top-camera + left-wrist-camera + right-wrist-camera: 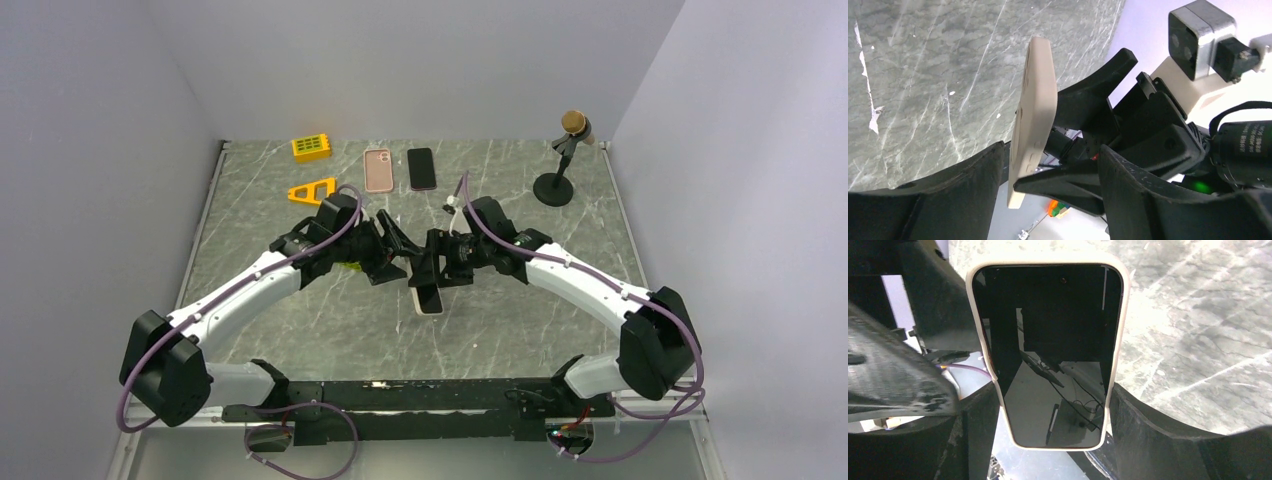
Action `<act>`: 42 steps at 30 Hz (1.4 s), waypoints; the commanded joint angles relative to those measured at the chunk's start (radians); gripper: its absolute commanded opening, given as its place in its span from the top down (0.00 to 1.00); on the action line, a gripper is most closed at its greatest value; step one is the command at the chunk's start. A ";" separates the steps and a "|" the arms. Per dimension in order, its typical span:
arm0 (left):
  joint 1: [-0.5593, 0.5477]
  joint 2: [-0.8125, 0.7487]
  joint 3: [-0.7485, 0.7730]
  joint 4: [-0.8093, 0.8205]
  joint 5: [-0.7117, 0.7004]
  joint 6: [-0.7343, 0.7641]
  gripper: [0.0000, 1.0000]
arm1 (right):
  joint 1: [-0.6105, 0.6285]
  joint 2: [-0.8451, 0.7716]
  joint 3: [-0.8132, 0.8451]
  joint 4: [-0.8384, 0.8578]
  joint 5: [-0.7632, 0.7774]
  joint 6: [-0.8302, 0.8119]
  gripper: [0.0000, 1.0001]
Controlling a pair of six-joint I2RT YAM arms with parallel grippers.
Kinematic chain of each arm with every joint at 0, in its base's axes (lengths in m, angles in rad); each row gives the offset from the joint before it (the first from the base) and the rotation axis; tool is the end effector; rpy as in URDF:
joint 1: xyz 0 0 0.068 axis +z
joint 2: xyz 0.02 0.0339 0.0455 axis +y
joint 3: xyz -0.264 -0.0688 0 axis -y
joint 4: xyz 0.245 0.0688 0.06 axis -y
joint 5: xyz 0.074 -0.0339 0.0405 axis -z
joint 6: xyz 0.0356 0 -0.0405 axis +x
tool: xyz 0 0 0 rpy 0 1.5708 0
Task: Take the phone out of the phone case
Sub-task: Pick up the phone at the center of the board.
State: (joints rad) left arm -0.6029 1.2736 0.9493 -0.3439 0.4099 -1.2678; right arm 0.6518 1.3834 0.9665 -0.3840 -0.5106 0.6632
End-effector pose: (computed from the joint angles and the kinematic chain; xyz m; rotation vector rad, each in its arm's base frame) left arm 0.2207 -0.1692 0.2787 -0.5999 2.5385 -1.3325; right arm 0.2218 0.1911 0.2531 -0.2585 2.5858 1.1738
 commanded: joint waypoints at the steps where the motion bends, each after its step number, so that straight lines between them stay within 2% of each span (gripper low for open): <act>1: -0.002 -0.006 0.027 -0.002 0.000 0.018 0.31 | 0.023 -0.046 0.069 0.105 -0.031 0.027 1.00; 6: -0.001 0.009 0.037 0.004 0.020 0.050 0.43 | 0.042 -0.044 0.090 0.108 -0.026 0.027 1.00; 12: -0.002 0.015 0.061 -0.042 -0.002 0.097 0.51 | 0.077 -0.038 0.136 0.085 -0.011 -0.007 1.00; 18: -0.002 0.019 0.052 -0.033 -0.004 0.122 0.75 | 0.088 -0.049 0.136 0.073 -0.022 -0.039 1.00; 19: -0.003 0.021 0.059 -0.039 -0.009 0.131 0.82 | 0.089 -0.055 0.132 0.073 -0.026 -0.044 1.00; 20: -0.003 0.024 0.068 -0.050 -0.016 0.141 0.90 | 0.089 -0.061 0.131 0.071 -0.032 -0.054 0.93; 21: -0.003 0.028 0.082 -0.064 -0.026 0.155 0.97 | 0.089 -0.069 0.133 0.056 -0.028 -0.069 0.74; 22: -0.002 0.031 0.102 -0.085 -0.042 0.173 1.00 | 0.088 -0.076 0.138 0.032 -0.003 -0.081 0.56; 24: -0.003 0.035 0.147 -0.119 -0.076 0.215 1.00 | 0.087 -0.101 0.140 -0.028 0.062 -0.111 0.18; 25: -0.001 0.033 0.168 -0.130 -0.094 0.235 1.00 | 0.086 -0.116 0.140 -0.058 0.114 -0.130 0.03; 29: 0.007 0.010 0.251 -0.192 -0.186 0.343 1.00 | 0.062 -0.173 0.121 -0.218 0.307 -0.194 0.00; 33: 0.018 -0.020 0.316 -0.299 -0.299 0.438 1.00 | 0.054 -0.273 0.013 -0.279 0.644 -0.240 0.00; 36: 0.023 -0.062 0.339 -0.313 -0.346 0.501 1.00 | 0.033 -0.271 -0.039 -0.359 0.758 -0.313 0.00; 37: 0.027 -0.075 0.345 -0.311 -0.356 0.519 1.00 | 0.011 -0.240 -0.009 -0.422 0.771 -0.295 0.00; 39: 0.033 -0.105 0.346 -0.280 -0.337 0.545 1.00 | -0.044 -0.209 0.050 -0.483 0.642 -0.319 0.00; 40: 0.045 -0.126 0.324 -0.217 -0.285 0.550 1.00 | -0.060 -0.218 0.057 -0.467 0.572 -0.320 0.00; 42: 0.090 -0.171 0.234 -0.032 -0.084 0.513 1.00 | -0.103 -0.259 0.052 -0.396 0.414 -0.312 0.00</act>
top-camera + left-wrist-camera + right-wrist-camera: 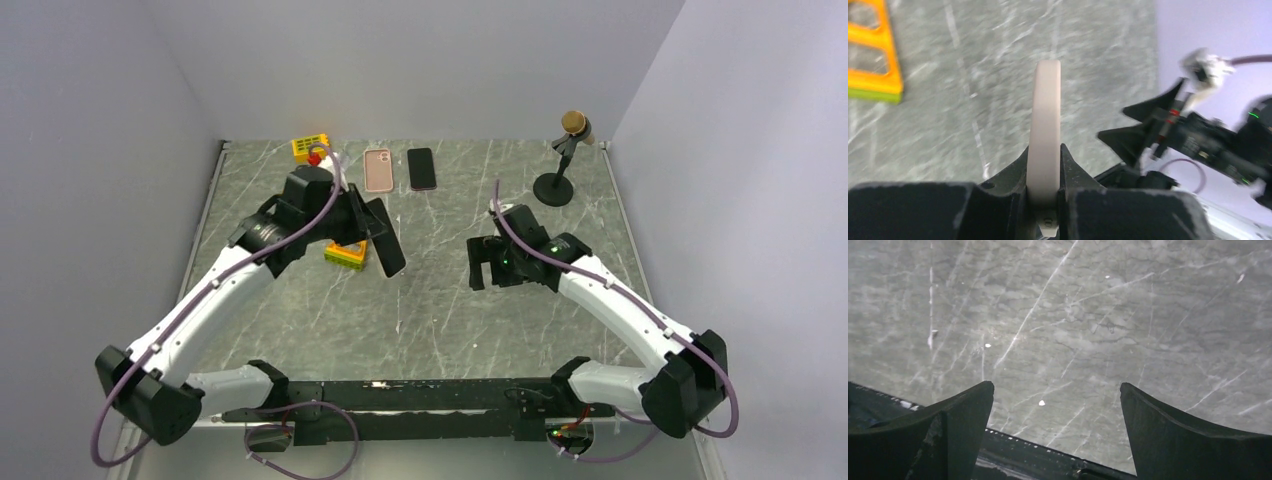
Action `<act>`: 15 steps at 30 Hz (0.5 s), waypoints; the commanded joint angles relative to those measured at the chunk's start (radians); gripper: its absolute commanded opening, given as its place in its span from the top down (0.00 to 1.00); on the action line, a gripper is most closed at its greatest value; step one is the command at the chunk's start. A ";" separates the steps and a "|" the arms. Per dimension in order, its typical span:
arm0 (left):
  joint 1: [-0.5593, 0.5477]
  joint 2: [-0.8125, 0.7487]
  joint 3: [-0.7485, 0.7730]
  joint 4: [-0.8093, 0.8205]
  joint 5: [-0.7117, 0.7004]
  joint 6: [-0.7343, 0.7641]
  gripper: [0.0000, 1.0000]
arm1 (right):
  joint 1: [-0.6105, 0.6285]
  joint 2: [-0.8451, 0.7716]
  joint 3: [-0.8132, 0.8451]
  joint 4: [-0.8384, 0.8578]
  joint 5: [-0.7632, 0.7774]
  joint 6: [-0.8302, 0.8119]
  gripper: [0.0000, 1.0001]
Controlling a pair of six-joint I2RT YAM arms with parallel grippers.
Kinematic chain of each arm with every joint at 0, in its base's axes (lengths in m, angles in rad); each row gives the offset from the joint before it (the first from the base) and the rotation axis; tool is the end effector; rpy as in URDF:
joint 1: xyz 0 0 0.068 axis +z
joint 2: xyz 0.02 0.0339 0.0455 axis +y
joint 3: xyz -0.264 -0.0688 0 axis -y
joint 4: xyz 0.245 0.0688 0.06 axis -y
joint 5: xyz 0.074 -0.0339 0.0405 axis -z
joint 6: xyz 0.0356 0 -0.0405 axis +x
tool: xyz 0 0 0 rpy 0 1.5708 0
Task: Take the phone out of the phone case
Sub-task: Pick up the phone at the center of the board.
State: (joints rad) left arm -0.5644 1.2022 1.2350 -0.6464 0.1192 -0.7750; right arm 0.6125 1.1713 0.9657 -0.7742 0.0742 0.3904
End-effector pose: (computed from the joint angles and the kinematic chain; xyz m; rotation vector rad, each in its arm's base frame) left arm 0.2150 -0.1411 0.3648 -0.1724 2.3149 -0.8558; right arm 0.1900 0.1303 0.2745 -0.2563 2.5607 0.2928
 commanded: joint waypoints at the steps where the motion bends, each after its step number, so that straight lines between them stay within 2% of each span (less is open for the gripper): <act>1: 0.082 -0.120 -0.103 0.371 0.284 -0.024 1.00 | -0.088 -0.067 0.047 0.044 -0.282 -0.041 0.00; 2: 0.110 -0.137 -0.176 0.479 0.363 -0.078 1.00 | -0.106 -0.079 0.049 0.095 -0.408 -0.035 0.00; 4: 0.154 -0.156 -0.263 0.699 0.473 -0.171 1.00 | -0.116 -0.080 0.074 0.136 -0.546 -0.007 0.00; 5: 0.170 -0.157 -0.287 0.750 0.511 -0.204 1.00 | -0.118 -0.074 0.090 0.144 -0.601 0.006 0.00; 10: 0.201 -0.124 -0.322 0.835 0.635 -0.299 1.00 | -0.124 -0.038 0.111 0.272 -0.896 0.099 0.01; 13: 0.202 -0.126 -0.371 0.935 0.677 -0.386 1.00 | -0.125 -0.033 0.067 0.406 -0.957 0.166 0.06; 15: 0.203 -0.134 -0.412 1.017 0.692 -0.447 1.00 | -0.127 -0.020 0.042 0.485 -0.988 0.210 0.16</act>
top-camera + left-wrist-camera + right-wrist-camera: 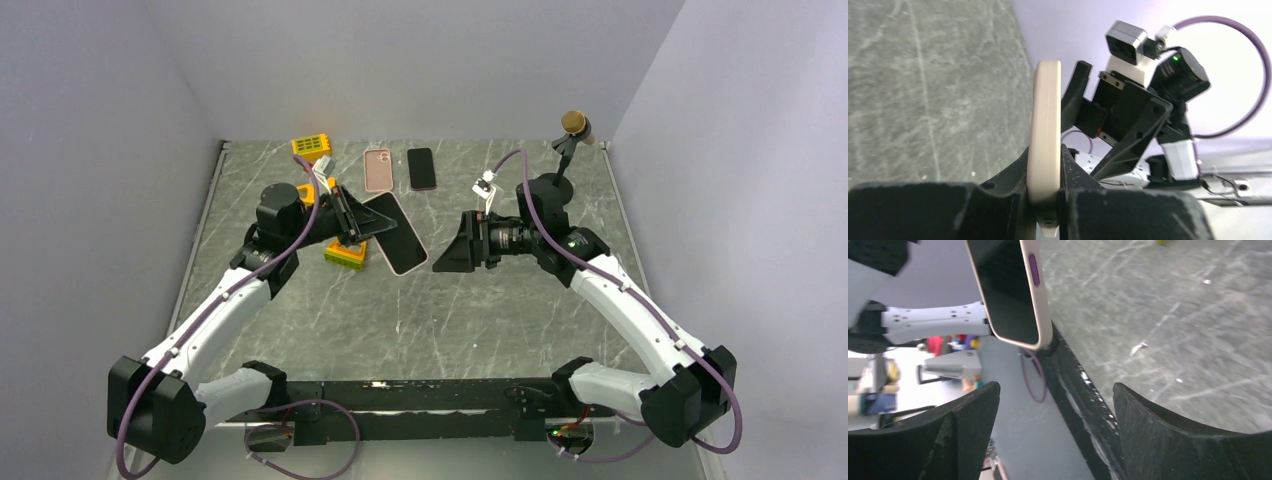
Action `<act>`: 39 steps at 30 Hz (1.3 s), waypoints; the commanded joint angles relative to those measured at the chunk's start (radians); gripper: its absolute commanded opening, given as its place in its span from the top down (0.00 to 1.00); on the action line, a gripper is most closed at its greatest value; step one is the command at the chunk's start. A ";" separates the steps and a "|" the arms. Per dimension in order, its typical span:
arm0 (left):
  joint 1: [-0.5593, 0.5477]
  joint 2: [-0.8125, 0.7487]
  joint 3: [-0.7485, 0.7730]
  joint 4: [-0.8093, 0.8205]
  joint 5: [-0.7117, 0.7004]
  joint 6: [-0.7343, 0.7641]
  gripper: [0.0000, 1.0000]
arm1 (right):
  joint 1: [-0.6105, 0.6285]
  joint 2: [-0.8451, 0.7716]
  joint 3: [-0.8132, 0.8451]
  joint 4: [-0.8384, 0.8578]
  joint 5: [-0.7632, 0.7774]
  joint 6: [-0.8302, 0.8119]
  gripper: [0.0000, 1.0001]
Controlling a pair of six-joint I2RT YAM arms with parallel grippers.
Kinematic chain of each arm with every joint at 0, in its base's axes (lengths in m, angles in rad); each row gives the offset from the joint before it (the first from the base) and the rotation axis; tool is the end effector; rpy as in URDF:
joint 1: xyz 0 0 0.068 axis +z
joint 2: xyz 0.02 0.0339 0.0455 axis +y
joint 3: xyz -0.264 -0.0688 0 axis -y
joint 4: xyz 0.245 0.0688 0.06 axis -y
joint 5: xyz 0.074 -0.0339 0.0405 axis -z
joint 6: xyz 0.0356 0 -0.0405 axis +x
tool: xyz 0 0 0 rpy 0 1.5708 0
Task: Take the phone out of the phone case
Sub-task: Pick up the phone at the center of the board, then remove the phone case from the phone.
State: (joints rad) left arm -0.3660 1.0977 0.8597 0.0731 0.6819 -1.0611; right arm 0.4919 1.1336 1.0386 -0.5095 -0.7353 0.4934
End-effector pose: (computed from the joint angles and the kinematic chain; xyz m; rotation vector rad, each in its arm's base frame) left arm 0.2275 -0.1112 0.3324 -0.1109 1.9963 -1.5755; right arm 0.2006 0.1346 0.3321 -0.4573 2.2721 1.3346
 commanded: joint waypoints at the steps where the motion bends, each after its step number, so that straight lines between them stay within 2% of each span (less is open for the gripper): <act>1: 0.007 -0.033 -0.050 0.326 0.134 -0.183 1.00 | -0.006 0.025 -0.040 0.261 -0.207 0.132 0.21; 3: 0.007 -0.040 -0.066 0.352 0.142 -0.209 1.00 | -0.007 0.034 -0.066 0.369 -0.263 0.198 0.27; 8: 0.007 -0.045 -0.090 0.397 0.156 -0.247 1.00 | -0.006 0.009 -0.210 0.815 -0.395 0.429 0.35; 13: 0.008 -0.053 -0.107 0.446 0.175 -0.283 1.00 | -0.006 0.047 -0.268 1.007 -0.435 0.567 0.57; 15: 0.008 -0.053 -0.112 0.464 0.182 -0.296 1.00 | -0.006 0.046 -0.289 1.074 -0.435 0.610 0.60; 20: 0.007 -0.045 -0.122 0.521 0.206 -0.335 1.00 | -0.004 0.049 -0.302 1.127 -0.448 0.638 0.64; 28: 0.007 -0.035 -0.098 0.524 0.236 -0.347 1.00 | 0.030 0.079 -0.304 1.153 -0.449 0.636 0.74; 36: 0.007 -0.030 -0.089 0.558 0.262 -0.385 1.00 | 0.065 0.133 -0.280 1.205 -0.453 0.653 0.75; 39: 0.007 -0.024 -0.087 0.593 0.276 -0.422 1.00 | 0.080 0.153 -0.271 1.230 -0.460 0.656 0.79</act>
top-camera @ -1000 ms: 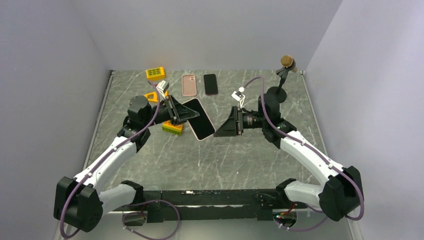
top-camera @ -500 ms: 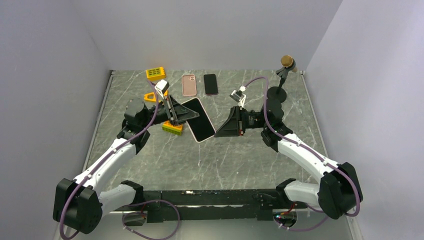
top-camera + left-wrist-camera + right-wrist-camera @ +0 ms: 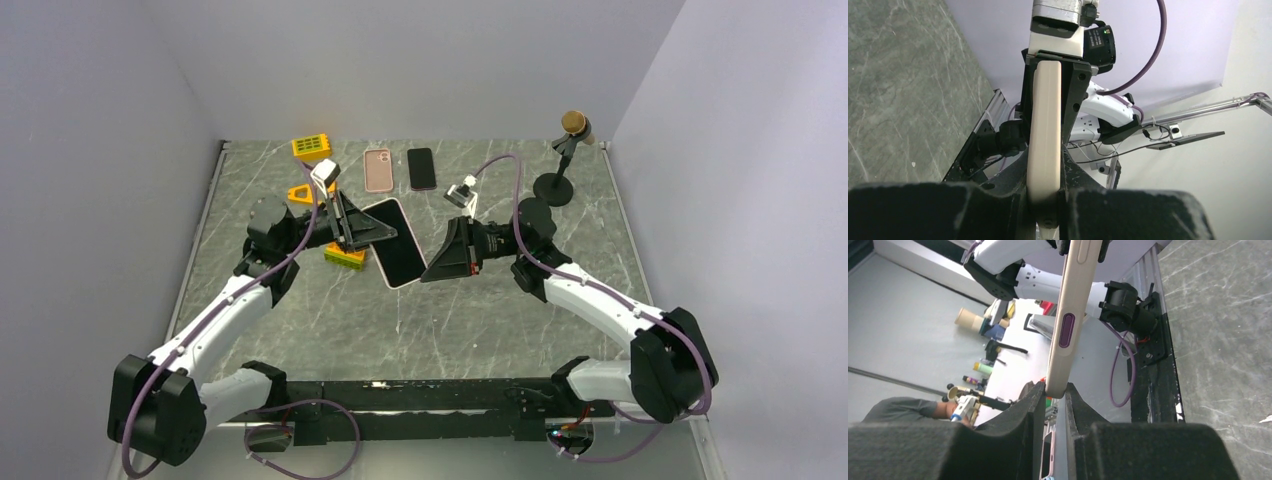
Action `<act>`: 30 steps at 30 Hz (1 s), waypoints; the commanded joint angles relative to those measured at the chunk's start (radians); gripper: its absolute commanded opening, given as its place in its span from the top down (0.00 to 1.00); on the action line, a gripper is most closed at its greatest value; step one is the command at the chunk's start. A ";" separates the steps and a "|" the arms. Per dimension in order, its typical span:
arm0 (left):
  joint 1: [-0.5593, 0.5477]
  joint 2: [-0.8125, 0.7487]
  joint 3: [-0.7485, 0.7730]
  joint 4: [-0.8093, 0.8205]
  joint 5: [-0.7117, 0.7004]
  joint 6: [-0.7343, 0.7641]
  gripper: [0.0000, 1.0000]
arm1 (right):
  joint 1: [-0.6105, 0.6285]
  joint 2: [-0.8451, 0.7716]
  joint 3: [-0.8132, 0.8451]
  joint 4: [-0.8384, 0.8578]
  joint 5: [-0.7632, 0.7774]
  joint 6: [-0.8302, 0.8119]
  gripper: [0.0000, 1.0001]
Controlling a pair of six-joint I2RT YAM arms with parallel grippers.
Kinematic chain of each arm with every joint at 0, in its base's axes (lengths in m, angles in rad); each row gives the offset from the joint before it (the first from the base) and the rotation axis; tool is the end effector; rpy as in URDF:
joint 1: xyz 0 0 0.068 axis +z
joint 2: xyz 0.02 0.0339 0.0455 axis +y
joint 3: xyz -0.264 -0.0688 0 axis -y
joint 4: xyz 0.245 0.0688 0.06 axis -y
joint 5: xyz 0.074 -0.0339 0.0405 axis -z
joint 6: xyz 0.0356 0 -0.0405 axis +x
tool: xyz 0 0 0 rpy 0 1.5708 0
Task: Take the phone out of the phone case
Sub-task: Remove the phone case from the phone.
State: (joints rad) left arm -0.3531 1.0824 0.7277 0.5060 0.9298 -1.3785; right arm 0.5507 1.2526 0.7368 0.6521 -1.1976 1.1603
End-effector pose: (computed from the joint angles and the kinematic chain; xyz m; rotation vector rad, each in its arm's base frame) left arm 0.2162 -0.1101 0.3322 0.0294 1.8683 -1.9550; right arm 0.2096 0.1676 0.3074 -0.7045 1.8767 2.0730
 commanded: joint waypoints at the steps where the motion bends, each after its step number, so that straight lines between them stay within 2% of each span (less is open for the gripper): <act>1: -0.007 -0.004 0.044 0.182 0.035 -0.124 1.00 | 0.027 0.040 0.033 0.079 -0.001 -0.015 0.82; 4: -0.008 0.020 0.034 0.262 0.052 -0.211 1.00 | 0.047 0.055 0.043 0.061 -0.007 -0.094 1.00; 6: -0.010 0.039 0.023 0.345 0.062 -0.280 1.00 | 0.068 0.060 0.068 -0.025 -0.005 -0.234 1.00; 10: -0.013 0.079 -0.006 0.490 0.083 -0.433 1.00 | 0.110 0.097 0.236 -0.435 0.070 -0.645 1.00; 12: -0.018 0.080 -0.030 0.564 0.063 -0.500 1.00 | 0.130 0.117 0.326 -0.610 0.156 -0.813 1.00; 16: -0.032 0.044 -0.078 0.595 0.011 -0.553 1.00 | 0.160 0.181 0.519 -0.857 0.292 -1.015 1.00; 20: -0.058 -0.016 -0.103 0.473 -0.012 -0.497 1.00 | 0.178 0.211 0.657 -0.931 0.435 -1.095 1.00; 23: -0.078 -0.045 -0.116 0.430 -0.040 -0.481 1.00 | 0.187 0.203 0.704 -0.929 0.598 -1.091 1.00; 24: -0.083 -0.049 -0.119 0.431 -0.051 -0.483 1.00 | 0.195 0.194 0.710 -0.926 0.694 -1.079 1.00; 27: -0.094 -0.049 -0.123 0.443 -0.082 -0.494 1.00 | 0.222 0.147 0.676 -0.900 0.965 -1.027 1.00; 30: -0.096 -0.053 -0.112 0.425 -0.117 -0.471 1.00 | 0.223 0.083 0.598 -0.862 1.069 -0.933 1.00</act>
State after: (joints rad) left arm -0.3450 1.0988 0.5941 0.8398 0.6994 -1.8221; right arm 0.8188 1.3472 1.3750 -0.4576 -0.7437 0.2081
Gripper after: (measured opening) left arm 0.174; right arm 0.047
